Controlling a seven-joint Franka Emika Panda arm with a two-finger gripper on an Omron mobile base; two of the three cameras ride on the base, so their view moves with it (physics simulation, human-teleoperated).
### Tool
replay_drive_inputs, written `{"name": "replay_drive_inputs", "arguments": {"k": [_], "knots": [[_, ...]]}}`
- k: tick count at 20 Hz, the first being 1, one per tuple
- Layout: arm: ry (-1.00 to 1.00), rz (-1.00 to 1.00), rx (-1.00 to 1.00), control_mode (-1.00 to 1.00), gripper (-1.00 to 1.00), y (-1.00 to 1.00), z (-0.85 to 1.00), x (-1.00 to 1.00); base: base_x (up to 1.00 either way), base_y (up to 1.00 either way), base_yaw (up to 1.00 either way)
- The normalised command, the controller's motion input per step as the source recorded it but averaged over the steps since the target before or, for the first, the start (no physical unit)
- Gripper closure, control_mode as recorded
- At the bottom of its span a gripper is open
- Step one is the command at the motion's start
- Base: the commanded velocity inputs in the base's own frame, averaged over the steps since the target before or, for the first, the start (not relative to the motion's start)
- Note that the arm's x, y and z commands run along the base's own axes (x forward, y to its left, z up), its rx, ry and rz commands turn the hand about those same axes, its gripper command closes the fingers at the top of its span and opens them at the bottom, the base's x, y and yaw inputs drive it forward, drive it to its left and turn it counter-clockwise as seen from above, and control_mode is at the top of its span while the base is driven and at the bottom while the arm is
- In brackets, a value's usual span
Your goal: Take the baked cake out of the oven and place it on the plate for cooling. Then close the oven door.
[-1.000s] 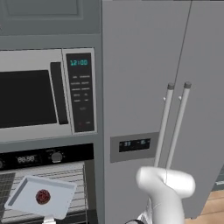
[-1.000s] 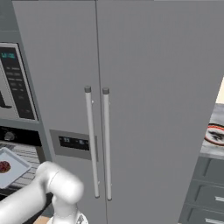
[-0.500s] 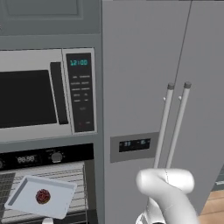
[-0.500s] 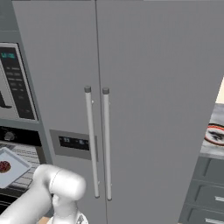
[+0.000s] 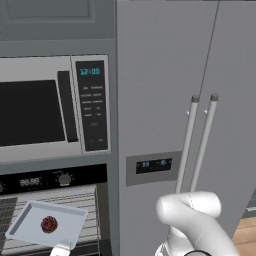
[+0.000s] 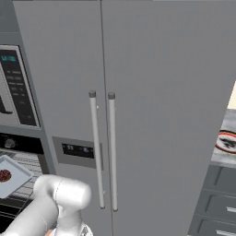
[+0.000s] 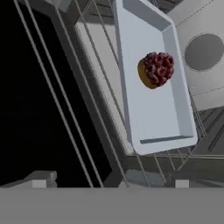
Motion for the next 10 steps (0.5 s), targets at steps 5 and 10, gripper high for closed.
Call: {"name": "replay_drive_inputs", "arguments": {"k": [5, 10], "knots": [[0.04, -0.30, 0.14, -1.00, -1.00, -0.36, 0.00, 0.01, 0.00, 0.00, 0.00], [0.00, -0.21, 0.14, -1.00, -1.00, -0.44, 0.03, 0.08, 0.00, 0.00, 0.00]]}}
